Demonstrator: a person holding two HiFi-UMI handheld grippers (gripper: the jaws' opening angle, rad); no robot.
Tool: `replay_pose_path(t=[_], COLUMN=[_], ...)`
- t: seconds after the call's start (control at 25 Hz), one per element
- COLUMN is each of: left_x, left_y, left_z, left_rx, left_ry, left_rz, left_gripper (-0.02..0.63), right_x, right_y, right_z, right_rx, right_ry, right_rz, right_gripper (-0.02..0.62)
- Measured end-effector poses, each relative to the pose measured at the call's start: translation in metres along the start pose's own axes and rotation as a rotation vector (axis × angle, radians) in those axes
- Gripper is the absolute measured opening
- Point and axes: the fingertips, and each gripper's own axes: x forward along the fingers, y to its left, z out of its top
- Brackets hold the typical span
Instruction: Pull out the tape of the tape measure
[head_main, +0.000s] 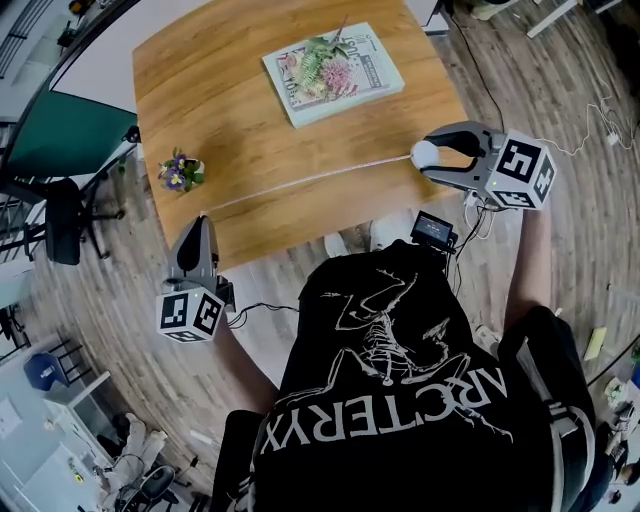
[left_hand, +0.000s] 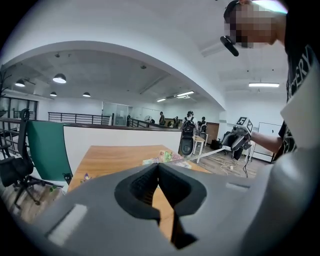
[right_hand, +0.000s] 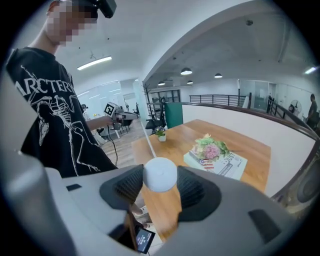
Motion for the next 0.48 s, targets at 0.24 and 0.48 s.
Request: replay_pose_path(t=[0.24,0.48], left_x=[0.009,0.016], left_y=[-0.001,0.002], left_z=[-0.014,-0.028], left_rx=[-0.006,0.005], left_ry=[0.038,0.08], left_rz=[-0.011,-0.007], left_gripper=[0.014,0.014], right_x=[0.004,0.013], right_y=[-0.008,-0.013], right_z=[-0.007,-0.014], right_rx=[-0.001,0.003], right_ry=[0.04,0.057], right_rz=[-0.002,-0.001], right_gripper=[0.213,0.213])
